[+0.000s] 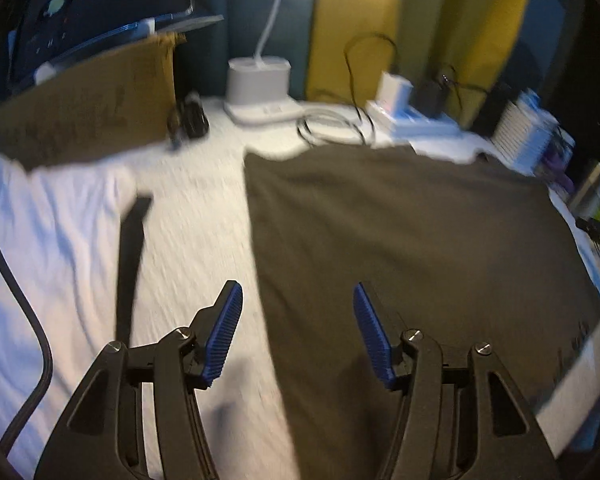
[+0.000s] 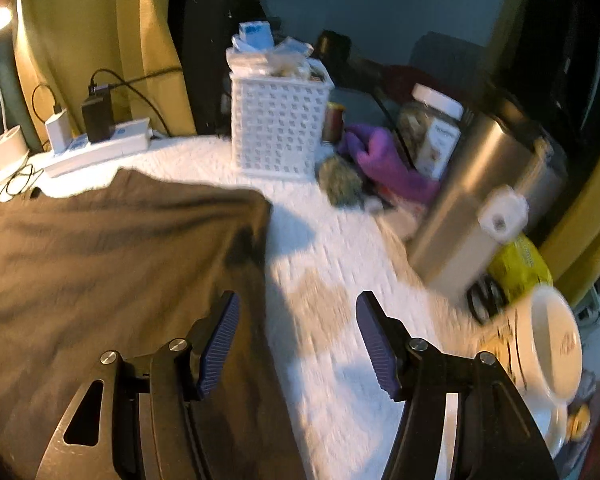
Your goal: Fold small clothes
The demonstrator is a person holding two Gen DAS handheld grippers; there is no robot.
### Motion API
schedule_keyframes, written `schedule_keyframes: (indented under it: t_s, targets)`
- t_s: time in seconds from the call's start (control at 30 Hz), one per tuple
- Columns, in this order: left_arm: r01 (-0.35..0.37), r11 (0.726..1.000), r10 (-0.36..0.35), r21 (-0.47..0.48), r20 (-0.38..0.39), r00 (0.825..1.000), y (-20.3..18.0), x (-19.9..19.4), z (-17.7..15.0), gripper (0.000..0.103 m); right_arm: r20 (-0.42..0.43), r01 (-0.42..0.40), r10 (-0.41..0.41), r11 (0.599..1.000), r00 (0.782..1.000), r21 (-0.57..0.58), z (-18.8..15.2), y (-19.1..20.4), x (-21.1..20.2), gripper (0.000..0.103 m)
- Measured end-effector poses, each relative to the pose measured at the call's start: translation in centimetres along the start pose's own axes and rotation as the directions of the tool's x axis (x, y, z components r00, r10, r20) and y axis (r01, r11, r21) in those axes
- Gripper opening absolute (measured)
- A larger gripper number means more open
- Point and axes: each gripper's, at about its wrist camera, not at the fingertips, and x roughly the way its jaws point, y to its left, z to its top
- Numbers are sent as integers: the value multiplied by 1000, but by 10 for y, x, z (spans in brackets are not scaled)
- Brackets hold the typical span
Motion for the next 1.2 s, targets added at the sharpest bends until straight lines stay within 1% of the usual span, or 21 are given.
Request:
schedule_keyframes:
  t_s: [0.13,0.23,0.3,0.37,0.47,0.53,0.6,0.67,0.7,0.73,0.77,0.8,0.87,0.93,0.97,1.1,1.2]
  targets:
    - [17,1000,-16,8,-53,998,-5,-4,-32,58,-28,-15,17,999,999,49,-33,-16,-11,63]
    - [22,1000,-24,-17,-82,996,-4,-5,-48,58,-30,-25,27,997,999,74,-50,-23,-18,63]
    - [23,1000,-23,-10,-62,998,-7,-10,-56,58,-33,-42,46,995,998,92,-58,-26,-20,63]
    - [33,999,-32,2,-60,998,-10,-13,-60,58,-39,-86,91,989,995,118,-65,-27,-20,63]
    - [43,999,-42,15,-50,998,-14,-15,-64,57,-18,-150,153,982,988,111,-67,-19,-22,62]
    - [45,999,-44,30,-49,998,-17,-14,-63,47,-4,-162,163,981,987,103,-61,-14,-20,62]
    - [46,999,-45,28,-48,998,-18,-15,-64,44,8,-173,173,980,985,100,-51,-10,-16,62]
    - [52,998,-50,31,-49,998,-20,-15,-65,31,15,-186,185,979,983,87,-39,-5,-10,59]
    - [57,998,-56,34,-52,997,-22,-15,-66,21,8,-189,189,979,982,75,-36,-1,-7,49]
    - [65,997,-63,40,-54,997,-24,-15,-67,12,-6,-186,187,981,982,61,-33,3,-2,42]
    - [67,997,-64,49,-55,996,-26,-15,-68,8,-25,-182,183,982,983,43,-32,7,4,38]
    - [60,996,-56,62,-51,997,-29,-17,-69,7,-41,-175,176,984,984,26,-32,10,8,26]
    - [37,997,-35,65,-40,999,-28,-22,-69,5,-38,-137,136,991,990,-6,-34,16,6,25]
    - [27,998,-25,55,-42,999,-23,-25,-70,4,-49,-97,96,995,994,-6,-37,13,4,25]
    - [21,998,-19,52,-42,999,-21,-25,-71,4,-48,-59,60,998,997,6,-41,9,2,25]
    - [29,998,-26,50,-51,998,-19,-26,-73,4,-38,-70,72,996,997,61,-55,-6,-8,26]
    - [36,998,-34,41,-46,998,-17,-29,-69,5,-48,-69,73,994,996,87,-64,-16,-17,27]
